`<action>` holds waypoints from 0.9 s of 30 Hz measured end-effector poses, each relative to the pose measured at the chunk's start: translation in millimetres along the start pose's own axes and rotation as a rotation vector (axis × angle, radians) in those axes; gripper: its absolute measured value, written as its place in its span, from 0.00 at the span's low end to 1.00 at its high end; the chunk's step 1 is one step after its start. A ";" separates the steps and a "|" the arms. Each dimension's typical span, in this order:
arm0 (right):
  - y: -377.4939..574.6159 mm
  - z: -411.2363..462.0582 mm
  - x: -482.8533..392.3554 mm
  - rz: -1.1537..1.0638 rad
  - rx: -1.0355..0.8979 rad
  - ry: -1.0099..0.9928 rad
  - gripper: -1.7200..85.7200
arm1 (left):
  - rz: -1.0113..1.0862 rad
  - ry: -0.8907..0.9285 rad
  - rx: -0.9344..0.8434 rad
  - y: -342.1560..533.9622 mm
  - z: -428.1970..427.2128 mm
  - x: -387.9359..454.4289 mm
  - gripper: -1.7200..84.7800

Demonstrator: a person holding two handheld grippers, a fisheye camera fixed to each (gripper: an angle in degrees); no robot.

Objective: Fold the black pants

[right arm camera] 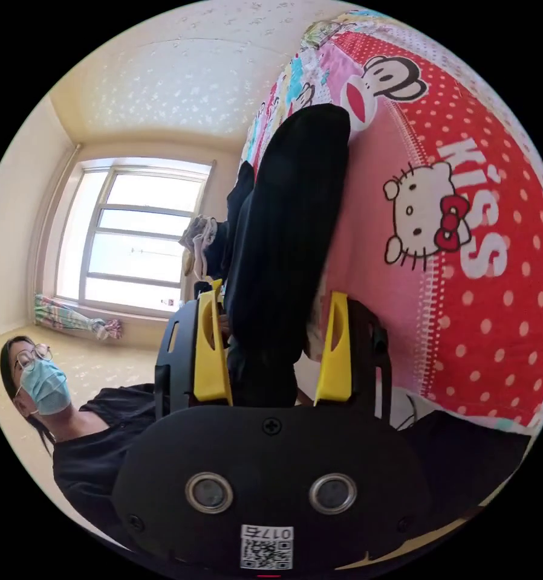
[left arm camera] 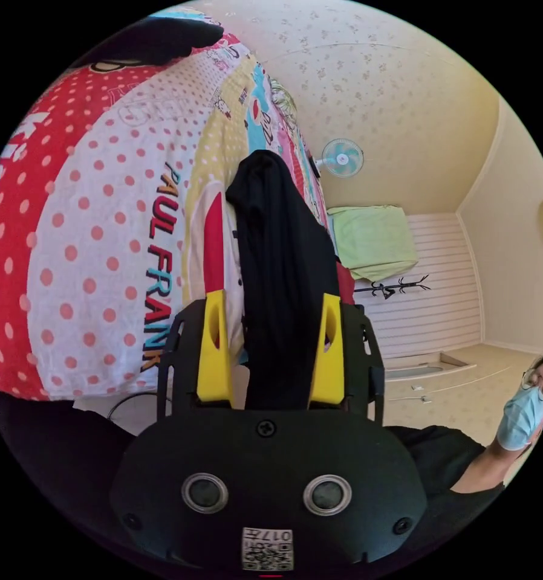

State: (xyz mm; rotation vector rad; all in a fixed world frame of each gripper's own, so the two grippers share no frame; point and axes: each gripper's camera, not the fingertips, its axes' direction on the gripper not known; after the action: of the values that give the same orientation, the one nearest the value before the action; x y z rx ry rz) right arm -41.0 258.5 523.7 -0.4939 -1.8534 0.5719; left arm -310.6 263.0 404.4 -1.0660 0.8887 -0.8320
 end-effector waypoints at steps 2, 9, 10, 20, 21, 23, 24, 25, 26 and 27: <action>3.9 -0.2 13.6 0.028 0.010 -0.061 0.26 | -0.017 0.041 0.007 5.2 0.9 -4.0 0.25; -17.0 18.8 -8.5 -0.063 -0.128 0.127 0.25 | 0.011 0.025 -0.104 -7.0 5.9 2.8 0.26; -22.3 31.6 -12.9 -0.099 -0.182 0.175 0.25 | 0.010 0.007 -0.112 -8.0 7.5 3.7 0.26; -18.7 71.8 15.5 -0.016 -0.071 -0.054 0.25 | -0.114 0.037 0.032 31.3 13.7 -9.9 0.20; -16.5 77.2 16.9 -0.016 -0.082 -0.057 0.24 | -0.136 0.046 0.069 42.6 14.4 -11.6 0.19; -12.3 85.4 12.7 -0.033 -0.106 -0.033 0.22 | -0.126 0.027 0.099 57.3 12.0 -7.4 0.17; -7.5 91.8 4.6 -0.054 -0.121 0.001 0.21 | -0.120 0.005 0.097 65.6 8.9 -2.3 0.16; -1.0 99.7 -5.7 -0.075 -0.142 0.022 0.20 | -0.118 -0.001 0.096 69.6 6.5 0.4 0.15; 2.5 103.8 -10.7 -0.080 -0.156 0.023 0.20 | -0.121 0.003 0.091 77.5 0.3 5.5 0.14; 10.3 112.1 -21.1 -0.091 -0.182 0.007 0.19 | -0.140 0.065 0.083 87.1 -7.1 8.6 0.14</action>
State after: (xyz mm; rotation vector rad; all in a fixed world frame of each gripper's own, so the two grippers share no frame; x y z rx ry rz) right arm -138.8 237.5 468.0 -0.5277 -1.9198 0.3416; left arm -301.8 276.2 318.1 -1.0423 0.8332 -1.0168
